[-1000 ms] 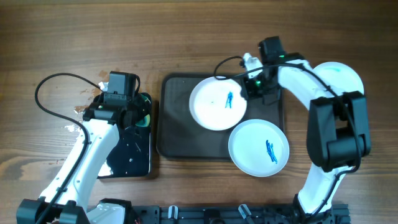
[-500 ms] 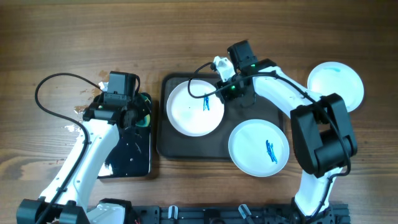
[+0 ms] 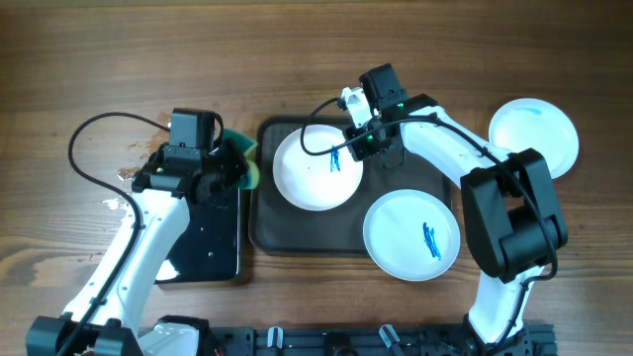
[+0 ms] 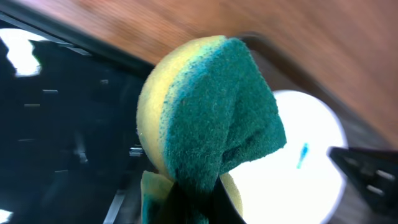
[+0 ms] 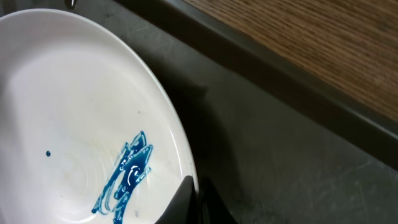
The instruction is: Clean dirty plates on tray and stack at the side
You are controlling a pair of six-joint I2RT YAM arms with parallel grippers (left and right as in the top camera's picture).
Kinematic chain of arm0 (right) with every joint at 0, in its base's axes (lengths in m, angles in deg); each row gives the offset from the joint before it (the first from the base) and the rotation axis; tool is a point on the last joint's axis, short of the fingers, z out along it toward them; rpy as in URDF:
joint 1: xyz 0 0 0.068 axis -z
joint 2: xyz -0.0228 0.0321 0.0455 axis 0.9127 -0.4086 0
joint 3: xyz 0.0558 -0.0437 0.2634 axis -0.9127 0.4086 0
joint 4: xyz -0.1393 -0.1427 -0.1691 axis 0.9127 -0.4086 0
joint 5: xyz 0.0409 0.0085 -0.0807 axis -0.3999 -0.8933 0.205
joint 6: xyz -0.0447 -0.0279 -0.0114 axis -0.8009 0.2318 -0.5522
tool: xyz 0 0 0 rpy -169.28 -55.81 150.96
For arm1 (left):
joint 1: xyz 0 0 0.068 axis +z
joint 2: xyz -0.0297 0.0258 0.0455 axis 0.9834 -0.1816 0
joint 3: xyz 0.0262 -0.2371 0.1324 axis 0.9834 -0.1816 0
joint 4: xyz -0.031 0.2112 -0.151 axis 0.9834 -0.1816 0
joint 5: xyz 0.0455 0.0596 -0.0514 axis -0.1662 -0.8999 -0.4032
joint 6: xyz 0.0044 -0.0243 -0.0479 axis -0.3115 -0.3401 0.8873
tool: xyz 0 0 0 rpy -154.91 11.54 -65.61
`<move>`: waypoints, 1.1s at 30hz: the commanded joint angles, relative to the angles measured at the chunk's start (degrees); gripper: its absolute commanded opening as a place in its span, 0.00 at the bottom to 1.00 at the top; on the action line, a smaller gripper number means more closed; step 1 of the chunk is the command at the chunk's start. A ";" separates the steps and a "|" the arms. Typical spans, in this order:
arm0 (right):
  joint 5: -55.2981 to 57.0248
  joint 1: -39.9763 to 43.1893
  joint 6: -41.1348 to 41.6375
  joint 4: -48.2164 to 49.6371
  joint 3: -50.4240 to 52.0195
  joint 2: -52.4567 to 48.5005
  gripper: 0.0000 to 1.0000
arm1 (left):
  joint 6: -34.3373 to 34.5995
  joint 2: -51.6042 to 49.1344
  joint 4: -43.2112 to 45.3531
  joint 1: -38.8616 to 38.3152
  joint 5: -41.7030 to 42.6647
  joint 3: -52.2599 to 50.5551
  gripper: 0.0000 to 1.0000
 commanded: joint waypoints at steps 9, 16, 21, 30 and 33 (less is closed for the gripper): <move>-0.57 -0.04 18.64 -0.24 0.07 -0.50 0.04 | 4.76 -0.15 3.23 -0.26 15.65 1.18 0.04; 3.32 -0.04 55.30 -2.62 0.09 -0.50 0.04 | 4.74 -0.15 3.39 -0.26 15.39 1.18 0.04; 4.87 -0.17 75.87 -2.71 0.09 -0.52 0.04 | 4.74 -0.15 3.41 -0.26 13.92 1.18 0.04; 4.70 -1.51 71.78 -3.76 0.09 -0.50 0.47 | 4.70 -0.15 3.41 -0.26 11.76 1.18 0.04; 4.57 -1.75 69.07 -2.86 0.09 -0.50 0.67 | 4.70 -0.15 3.41 -0.26 11.76 1.18 0.04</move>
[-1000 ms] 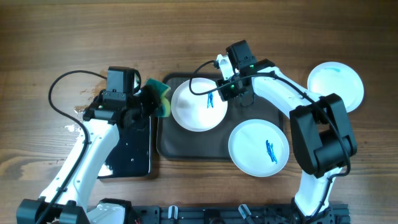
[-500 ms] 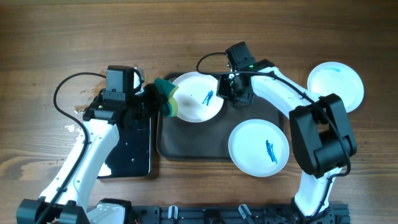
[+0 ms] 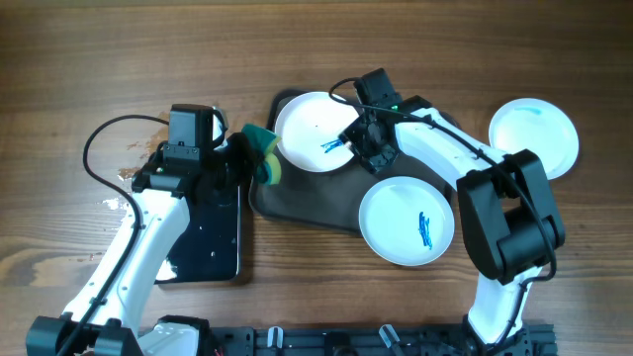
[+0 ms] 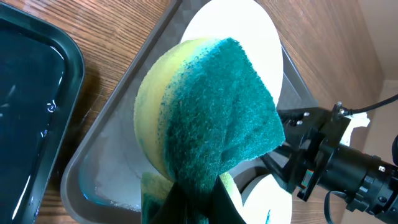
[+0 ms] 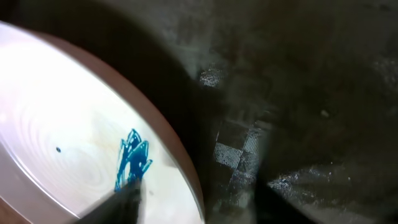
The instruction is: Clean dirty plates on tray and stack at the side
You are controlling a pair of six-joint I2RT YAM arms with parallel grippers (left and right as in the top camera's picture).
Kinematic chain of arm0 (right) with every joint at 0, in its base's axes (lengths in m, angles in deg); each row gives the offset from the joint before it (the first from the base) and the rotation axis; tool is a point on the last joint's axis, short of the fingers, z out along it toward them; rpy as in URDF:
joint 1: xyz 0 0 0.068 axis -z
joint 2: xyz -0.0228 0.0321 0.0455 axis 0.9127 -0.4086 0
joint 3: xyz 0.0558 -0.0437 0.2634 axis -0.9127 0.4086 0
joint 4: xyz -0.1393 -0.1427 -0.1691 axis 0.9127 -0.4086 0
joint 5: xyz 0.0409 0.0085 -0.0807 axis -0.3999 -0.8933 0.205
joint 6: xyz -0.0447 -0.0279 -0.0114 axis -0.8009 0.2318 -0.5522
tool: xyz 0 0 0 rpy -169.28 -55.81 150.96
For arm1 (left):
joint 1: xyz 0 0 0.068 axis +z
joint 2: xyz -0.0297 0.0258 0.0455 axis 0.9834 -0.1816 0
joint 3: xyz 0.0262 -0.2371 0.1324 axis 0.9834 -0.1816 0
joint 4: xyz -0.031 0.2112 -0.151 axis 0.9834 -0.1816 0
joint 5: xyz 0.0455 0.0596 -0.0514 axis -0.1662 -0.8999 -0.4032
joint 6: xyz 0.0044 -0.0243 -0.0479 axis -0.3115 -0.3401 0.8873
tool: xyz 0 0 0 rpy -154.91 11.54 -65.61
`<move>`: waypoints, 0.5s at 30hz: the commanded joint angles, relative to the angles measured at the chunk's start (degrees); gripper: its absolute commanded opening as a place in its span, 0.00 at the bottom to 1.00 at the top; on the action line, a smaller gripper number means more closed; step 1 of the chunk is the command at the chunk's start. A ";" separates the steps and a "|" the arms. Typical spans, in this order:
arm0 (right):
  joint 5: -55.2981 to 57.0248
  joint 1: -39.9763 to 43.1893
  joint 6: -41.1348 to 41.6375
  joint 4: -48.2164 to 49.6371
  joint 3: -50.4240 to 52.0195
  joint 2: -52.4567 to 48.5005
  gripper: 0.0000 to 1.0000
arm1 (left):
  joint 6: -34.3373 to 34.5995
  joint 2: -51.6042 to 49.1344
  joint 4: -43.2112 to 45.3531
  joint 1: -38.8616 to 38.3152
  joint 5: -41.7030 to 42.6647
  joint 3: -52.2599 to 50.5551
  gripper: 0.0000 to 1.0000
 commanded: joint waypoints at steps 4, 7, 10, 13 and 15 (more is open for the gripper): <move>1.46 -0.28 -13.03 2.84 -0.96 -0.28 0.70 | 0.31 -0.15 0.44 -0.24 -0.72 1.18 0.04; 2.38 -0.28 -29.70 4.81 -2.89 -0.17 0.77 | 0.31 -0.15 0.42 -0.26 -0.72 1.18 0.04; 4.28 -0.26 -59.47 6.38 -3.39 -0.17 0.80 | 0.31 -0.15 0.39 -0.26 -0.72 1.18 0.04; 12.70 -0.26 -79.60 6.99 -3.37 -0.20 0.80 | 0.31 -0.15 0.39 -0.26 -0.72 1.18 0.04; 13.77 -0.13 -90.27 8.48 -3.37 -0.20 0.79 | 0.31 -0.15 0.39 -0.26 -0.70 1.18 0.04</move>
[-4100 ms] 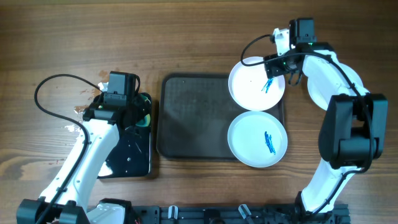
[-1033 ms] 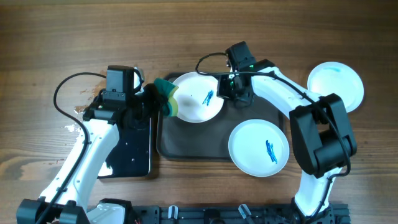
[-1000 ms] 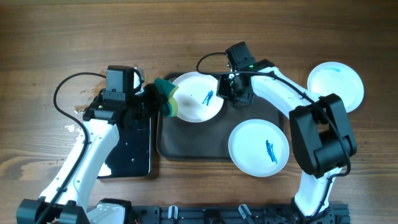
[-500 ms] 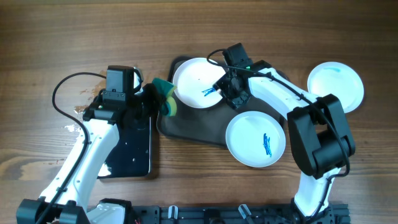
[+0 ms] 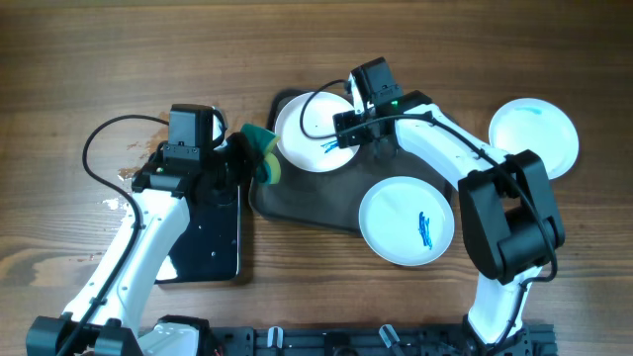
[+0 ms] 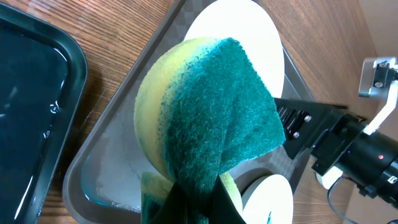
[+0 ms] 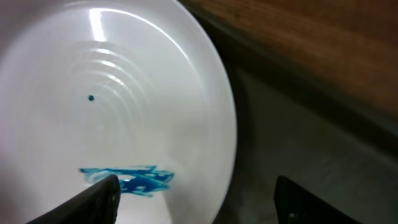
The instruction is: Clean dirty plates on tray and stack at the side
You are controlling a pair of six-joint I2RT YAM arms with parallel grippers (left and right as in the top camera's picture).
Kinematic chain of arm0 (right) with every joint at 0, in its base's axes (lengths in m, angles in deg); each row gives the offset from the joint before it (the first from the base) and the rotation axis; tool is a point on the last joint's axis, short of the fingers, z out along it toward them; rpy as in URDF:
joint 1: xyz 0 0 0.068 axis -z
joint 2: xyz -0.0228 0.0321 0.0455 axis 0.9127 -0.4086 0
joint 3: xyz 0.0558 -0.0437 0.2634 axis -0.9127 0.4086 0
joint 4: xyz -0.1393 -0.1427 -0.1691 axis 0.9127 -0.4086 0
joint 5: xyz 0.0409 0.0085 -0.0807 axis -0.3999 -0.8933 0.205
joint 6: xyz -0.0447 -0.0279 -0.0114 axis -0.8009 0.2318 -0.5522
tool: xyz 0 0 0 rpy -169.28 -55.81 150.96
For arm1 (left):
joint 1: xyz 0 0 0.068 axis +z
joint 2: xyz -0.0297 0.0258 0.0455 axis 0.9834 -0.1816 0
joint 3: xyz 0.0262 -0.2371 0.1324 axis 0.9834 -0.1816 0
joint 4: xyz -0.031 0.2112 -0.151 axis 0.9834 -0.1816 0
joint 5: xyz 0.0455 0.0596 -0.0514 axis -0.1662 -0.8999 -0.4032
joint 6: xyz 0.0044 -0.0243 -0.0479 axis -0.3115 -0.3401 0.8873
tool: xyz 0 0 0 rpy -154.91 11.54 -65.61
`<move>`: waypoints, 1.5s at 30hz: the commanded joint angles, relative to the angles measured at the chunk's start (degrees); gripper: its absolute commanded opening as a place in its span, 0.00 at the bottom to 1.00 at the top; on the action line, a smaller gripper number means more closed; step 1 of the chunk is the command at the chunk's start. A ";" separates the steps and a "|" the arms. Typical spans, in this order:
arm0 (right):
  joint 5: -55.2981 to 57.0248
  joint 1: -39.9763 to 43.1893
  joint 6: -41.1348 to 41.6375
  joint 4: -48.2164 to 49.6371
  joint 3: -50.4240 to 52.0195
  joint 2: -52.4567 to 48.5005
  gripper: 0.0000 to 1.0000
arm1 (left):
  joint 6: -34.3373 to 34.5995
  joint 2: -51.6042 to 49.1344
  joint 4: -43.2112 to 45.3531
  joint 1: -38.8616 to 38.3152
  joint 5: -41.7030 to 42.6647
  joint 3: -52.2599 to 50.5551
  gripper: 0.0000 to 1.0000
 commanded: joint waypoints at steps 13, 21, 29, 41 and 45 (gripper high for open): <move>-2.95 0.52 -29.90 8.48 -1.11 -9.60 0.61 | 0.17 -0.15 0.31 -0.26 -0.28 1.18 0.04; 0.52 0.52 -17.84 9.33 -1.11 -9.62 0.04 | 0.17 -0.15 0.15 -0.26 -0.31 1.18 0.04; 6.97 0.52 24.09 -1.44 -1.18 -8.52 0.04 | 0.13 -0.15 0.17 -0.26 -0.55 1.18 0.04; -8.04 0.17 73.72 -8.33 -1.18 -6.47 0.04 | -0.31 -0.15 0.15 -0.26 -1.03 1.18 0.04; -11.30 -0.07 76.37 -5.18 -1.16 -6.47 0.04 | -0.31 -0.15 0.15 -0.26 -1.60 1.18 0.04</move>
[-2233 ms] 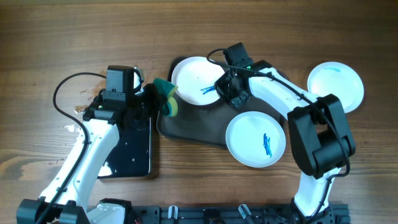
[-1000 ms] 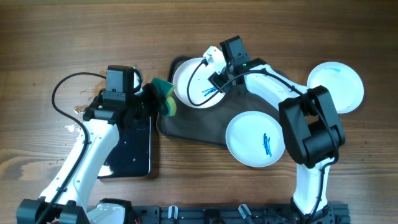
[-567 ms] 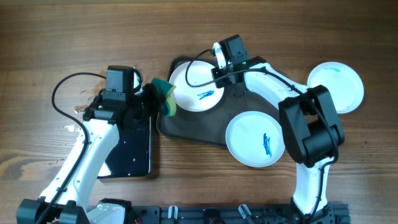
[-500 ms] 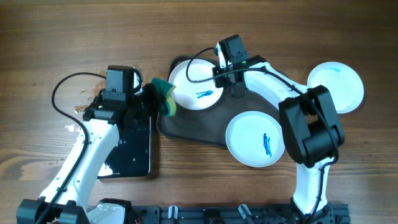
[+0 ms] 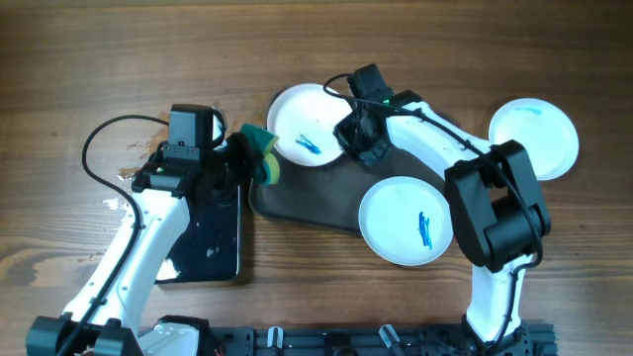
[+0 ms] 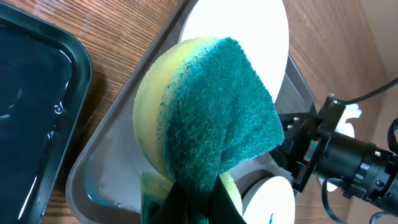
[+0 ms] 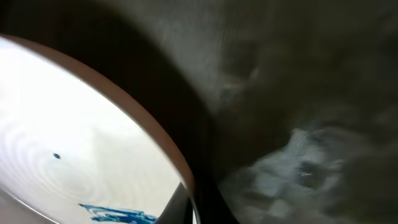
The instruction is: Clean dirty plates on tray and stack at the side
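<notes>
A white plate smeared with blue hangs tilted over the back left corner of the grey tray. My right gripper is shut on its right rim; close up, the rim runs between the fingers. A second blue-stained plate lies across the tray's front right edge. The left gripper is shut on a yellow and green sponge, which it holds over the tray's left end, a little left of the held plate.
A third white plate with a faint blue mark lies on the wooden table at the far right. A black tray holding water sits under my left arm. The grey tray lies skewed, with a wet patch in its left corner.
My right gripper stood with jaws apart over the plate; now it is shut on the rim. The plate sits slightly further left. The left arm and sponge are unmoved.
At first the plate lay in the straight tray with my right gripper at its rim and the sponge beside the black tray. Then plate and tray had shifted back and skewed, with the sponge over the tray's left end. The right jaws stood open, and now grip the rim.
</notes>
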You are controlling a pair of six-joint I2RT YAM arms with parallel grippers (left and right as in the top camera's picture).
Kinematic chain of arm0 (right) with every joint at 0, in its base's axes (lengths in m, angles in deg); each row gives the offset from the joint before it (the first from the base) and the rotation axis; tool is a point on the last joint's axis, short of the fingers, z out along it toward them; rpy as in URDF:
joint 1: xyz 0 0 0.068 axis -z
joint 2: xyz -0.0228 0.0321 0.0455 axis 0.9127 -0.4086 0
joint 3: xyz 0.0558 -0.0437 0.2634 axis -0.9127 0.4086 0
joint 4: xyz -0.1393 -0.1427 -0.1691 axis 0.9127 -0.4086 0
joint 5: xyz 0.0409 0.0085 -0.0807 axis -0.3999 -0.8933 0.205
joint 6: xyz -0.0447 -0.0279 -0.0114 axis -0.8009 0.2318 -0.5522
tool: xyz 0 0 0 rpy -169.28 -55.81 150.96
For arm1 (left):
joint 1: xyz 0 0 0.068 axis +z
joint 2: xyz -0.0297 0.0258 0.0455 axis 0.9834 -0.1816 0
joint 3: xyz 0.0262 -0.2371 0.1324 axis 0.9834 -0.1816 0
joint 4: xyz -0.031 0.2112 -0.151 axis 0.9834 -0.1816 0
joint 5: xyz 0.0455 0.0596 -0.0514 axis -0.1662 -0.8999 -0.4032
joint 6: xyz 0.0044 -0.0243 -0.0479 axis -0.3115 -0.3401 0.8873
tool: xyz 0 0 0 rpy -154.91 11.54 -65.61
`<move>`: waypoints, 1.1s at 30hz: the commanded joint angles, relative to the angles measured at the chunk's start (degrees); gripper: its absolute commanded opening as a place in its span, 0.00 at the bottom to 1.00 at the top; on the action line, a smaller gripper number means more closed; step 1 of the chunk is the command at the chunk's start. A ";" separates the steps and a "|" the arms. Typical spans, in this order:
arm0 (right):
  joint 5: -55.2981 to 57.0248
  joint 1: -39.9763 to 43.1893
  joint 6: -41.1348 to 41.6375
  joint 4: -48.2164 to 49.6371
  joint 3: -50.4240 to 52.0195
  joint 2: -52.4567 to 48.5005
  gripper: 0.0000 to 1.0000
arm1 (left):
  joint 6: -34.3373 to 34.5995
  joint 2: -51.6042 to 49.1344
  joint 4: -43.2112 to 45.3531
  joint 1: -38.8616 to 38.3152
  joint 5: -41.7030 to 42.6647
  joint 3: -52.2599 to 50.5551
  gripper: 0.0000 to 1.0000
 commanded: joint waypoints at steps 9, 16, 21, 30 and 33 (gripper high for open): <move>3.56 0.42 -3.48 0.52 0.92 -1.73 0.61 | -0.31 -0.15 0.22 -0.26 -0.96 1.18 0.04; 14.05 0.42 -18.95 -2.95 0.92 5.86 0.80 | -0.31 -0.37 0.22 -0.26 -0.98 1.18 0.04; 20.59 0.42 -71.60 0.61 0.92 10.34 0.94 | -0.31 -0.37 0.24 -0.26 -1.01 1.18 0.04; 10.56 5.07 -91.82 10.78 0.92 8.22 0.89 | -0.31 -0.37 0.22 -0.26 -1.22 1.18 0.04; 6.84 5.14 -91.69 12.85 0.92 6.38 0.79 | -0.28 -0.37 0.24 -0.26 -1.22 1.18 0.04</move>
